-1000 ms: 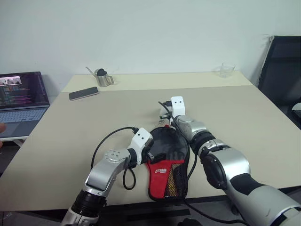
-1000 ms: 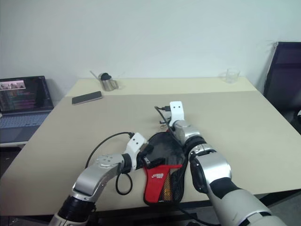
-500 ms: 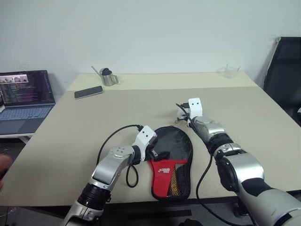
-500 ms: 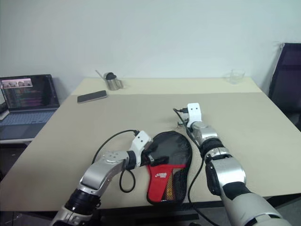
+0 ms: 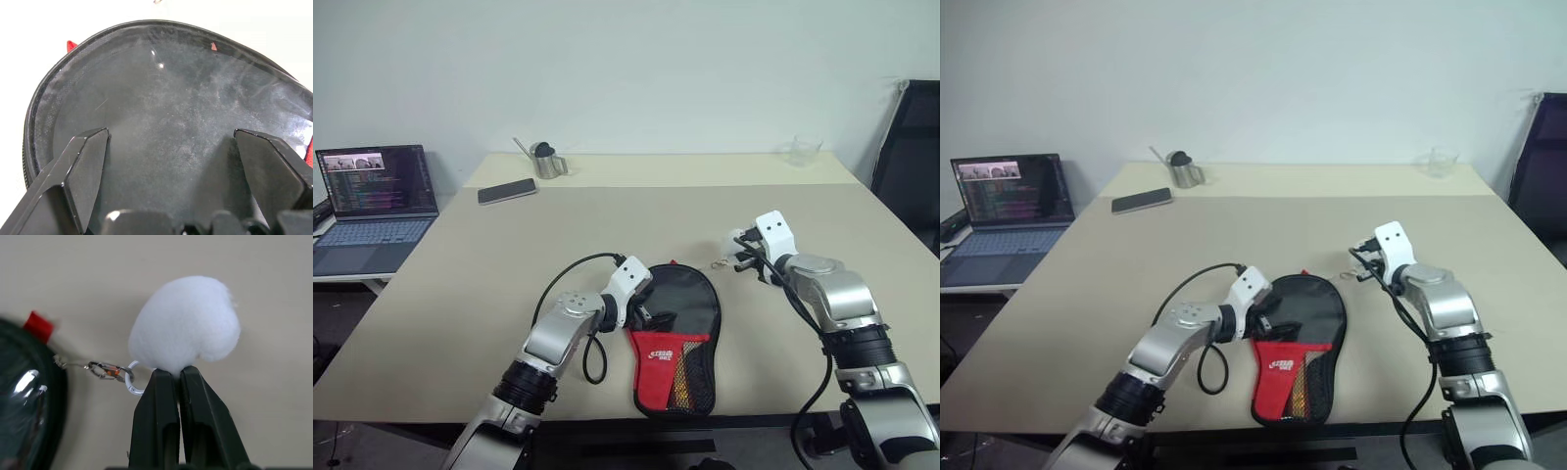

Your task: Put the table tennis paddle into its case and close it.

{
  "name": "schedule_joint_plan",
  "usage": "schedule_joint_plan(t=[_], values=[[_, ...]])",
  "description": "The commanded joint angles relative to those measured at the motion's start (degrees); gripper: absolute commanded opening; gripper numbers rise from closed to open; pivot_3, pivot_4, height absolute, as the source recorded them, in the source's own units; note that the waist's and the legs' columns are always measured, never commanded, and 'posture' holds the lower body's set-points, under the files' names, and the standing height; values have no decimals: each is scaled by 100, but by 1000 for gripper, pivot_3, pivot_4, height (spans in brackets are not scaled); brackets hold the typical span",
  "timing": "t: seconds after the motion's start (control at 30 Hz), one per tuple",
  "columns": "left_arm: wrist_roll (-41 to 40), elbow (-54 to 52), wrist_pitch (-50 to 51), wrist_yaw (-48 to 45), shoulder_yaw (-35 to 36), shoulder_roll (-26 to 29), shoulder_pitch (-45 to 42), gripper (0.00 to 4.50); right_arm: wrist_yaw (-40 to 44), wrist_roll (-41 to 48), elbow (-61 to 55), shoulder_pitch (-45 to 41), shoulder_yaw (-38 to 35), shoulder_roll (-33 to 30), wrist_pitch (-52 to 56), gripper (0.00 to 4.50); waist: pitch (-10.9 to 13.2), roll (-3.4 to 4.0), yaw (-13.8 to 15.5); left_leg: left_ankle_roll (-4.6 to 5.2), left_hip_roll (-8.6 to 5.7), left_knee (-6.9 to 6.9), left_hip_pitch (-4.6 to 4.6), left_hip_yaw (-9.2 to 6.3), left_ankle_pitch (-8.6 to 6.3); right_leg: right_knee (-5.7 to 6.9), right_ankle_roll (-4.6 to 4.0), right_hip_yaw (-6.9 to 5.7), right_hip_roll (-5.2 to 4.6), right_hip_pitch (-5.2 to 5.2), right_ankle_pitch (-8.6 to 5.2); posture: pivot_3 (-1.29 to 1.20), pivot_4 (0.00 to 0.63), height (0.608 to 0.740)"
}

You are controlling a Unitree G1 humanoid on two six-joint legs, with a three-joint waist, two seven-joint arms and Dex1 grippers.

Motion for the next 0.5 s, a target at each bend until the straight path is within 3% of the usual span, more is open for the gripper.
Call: schedule_joint_plan(t=[0.03,0.5], values=[[105,295,-48,-107,-145,-56,-64,4500,267,93,-659,192,-37,-393,188,14,0,0,28,1,-3,1,-1,-3,0,-2,0,-4,0,1,0,0,150,740],[281,759,-230,-312,-261,-218,-281,4500,1142,377,-1667,1108,112,-1311,197,14,0,1,66,1,-4,2,-1,-26,-1,-12,4,-31,-4,19,-4,0,150,740]])
